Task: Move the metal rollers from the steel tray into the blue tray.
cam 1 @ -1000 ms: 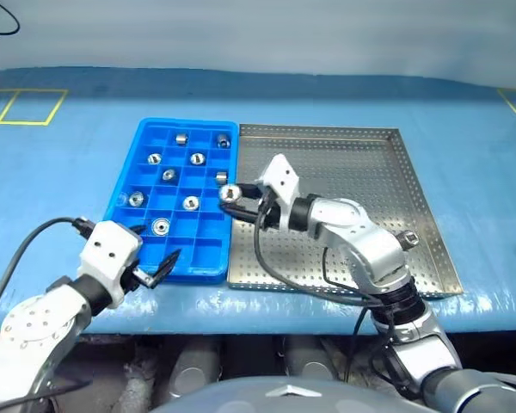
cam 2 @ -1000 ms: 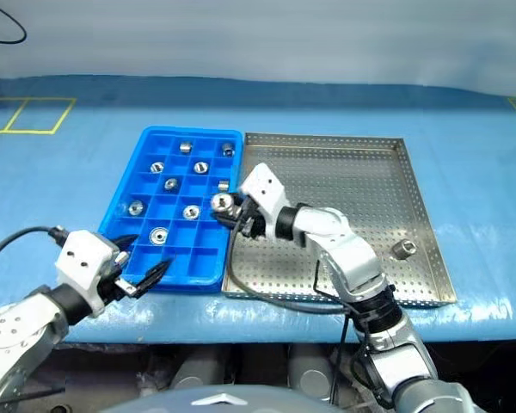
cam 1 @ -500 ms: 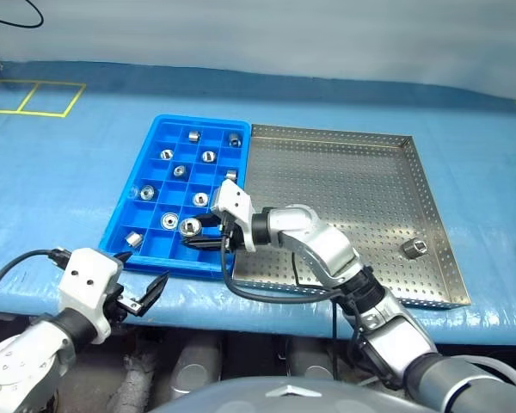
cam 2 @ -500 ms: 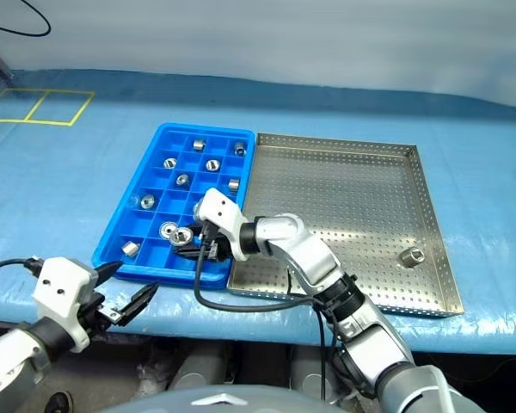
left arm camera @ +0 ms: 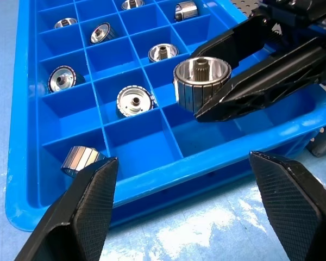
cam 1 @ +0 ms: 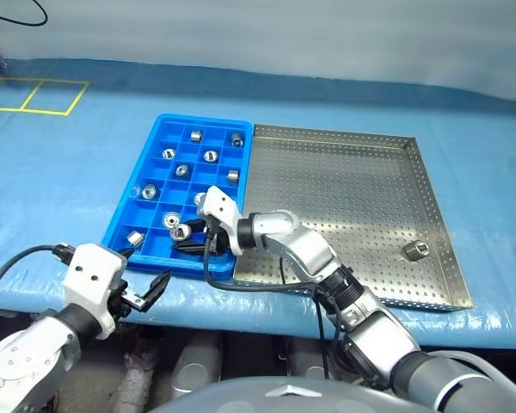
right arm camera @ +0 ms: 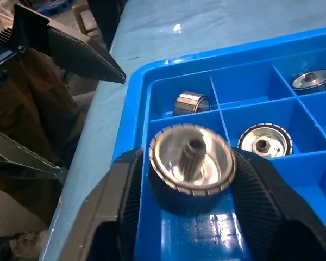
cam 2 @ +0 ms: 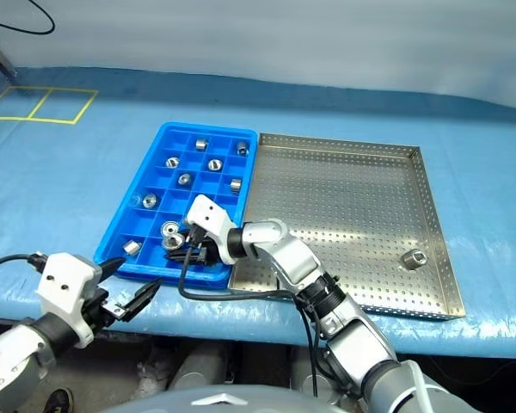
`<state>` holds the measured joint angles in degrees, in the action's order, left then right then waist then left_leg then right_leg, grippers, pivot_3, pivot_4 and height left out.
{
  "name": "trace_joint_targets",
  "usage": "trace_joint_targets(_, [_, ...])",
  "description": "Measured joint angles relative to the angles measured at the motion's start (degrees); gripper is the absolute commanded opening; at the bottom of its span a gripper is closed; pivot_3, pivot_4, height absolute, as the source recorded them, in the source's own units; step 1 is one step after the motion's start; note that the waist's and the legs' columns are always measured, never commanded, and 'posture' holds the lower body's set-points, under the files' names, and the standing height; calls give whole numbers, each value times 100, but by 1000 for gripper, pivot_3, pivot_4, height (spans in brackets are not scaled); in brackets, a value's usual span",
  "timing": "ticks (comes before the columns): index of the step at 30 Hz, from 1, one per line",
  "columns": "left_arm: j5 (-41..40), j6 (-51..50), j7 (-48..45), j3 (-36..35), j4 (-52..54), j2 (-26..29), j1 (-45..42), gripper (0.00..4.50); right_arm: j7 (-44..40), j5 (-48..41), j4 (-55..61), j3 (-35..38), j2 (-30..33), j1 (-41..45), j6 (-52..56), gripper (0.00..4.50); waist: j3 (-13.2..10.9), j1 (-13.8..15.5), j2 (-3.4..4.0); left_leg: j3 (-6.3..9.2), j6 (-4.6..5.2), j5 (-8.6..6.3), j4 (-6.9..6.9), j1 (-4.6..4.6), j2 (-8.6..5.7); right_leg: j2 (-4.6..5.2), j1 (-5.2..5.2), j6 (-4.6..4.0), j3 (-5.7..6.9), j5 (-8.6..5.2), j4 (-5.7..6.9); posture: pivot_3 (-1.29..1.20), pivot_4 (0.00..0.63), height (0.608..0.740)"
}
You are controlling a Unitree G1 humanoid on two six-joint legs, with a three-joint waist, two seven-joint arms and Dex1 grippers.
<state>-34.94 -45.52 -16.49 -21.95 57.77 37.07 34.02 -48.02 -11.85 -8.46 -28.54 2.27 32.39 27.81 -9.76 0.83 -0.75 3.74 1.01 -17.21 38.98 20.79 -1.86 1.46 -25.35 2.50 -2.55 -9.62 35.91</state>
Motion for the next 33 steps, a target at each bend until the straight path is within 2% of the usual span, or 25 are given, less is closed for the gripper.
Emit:
trace_joint_targets(1, [0,-8,8,2,0,16,-22,4195,19,10,0,2,0,-1,-23,3650,0,-2,0,1,0,0,0,0,0,-1,0,1,0,-1,0,147,150,740])
trace_joint_targets(6, [0,-66,8,94,0,24,-308,4195,207,41,88,160,6,-47,-174,3650,0,-9,0,1,-2,0,-1,0,0,0,0,5,1,-4,-1,117,150,740])
trace_joint_targets(9, [1,-76,-10,387,-17,12,-749,4195,504,-8,560,543,73,-147,-133,3650,-1,10,1,8,-4,1,1,4,-3,3,2,-3,5,3,-2,101,150,740])
trace_joint_targets(13, [10,0,28,1040,-289,-366,-1864,4195,1126,11,1226,1244,392,-209,31,3650,5,-2,-5,12,-7,4,6,0,-8,4,12,-11,6,13,-2,30,150,740])
trace_joint_targets(17, [271,137,-77,1969,-799,-556,-2784,4195,1602,108,1830,1887,1100,-672,407,3650,6,-25,-3,7,-21,12,4,3,-11,6,12,-20,4,19,-4,-39,150,740])
trace_joint_targets(19, [456,351,-191,2329,-1156,-721,-3197,4195,1860,199,2122,2244,1460,-963,679,3650,6,-110,-1,-5,-23,13,4,9,-10,6,3,-18,0,19,-5,-83,150,740])
trace_joint_targets(25, [959,1009,-487,3036,-2268,-1291,-4267,4195,2617,353,2812,3124,1927,-1756,1428,3650,7,-368,2,-30,11,-6,5,13,-3,1,-3,-2,-12,28,-7,-189,150,740])
trace_joint_targets(33, [1309,1365,-1011,3554,-2850,-1426,-4612,4195,3059,512,3213,3555,2236,-2640,1910,3650,7,-780,2,-72,33,-17,14,-1,1,-11,-4,54,-63,24,-5,-247,150,740])
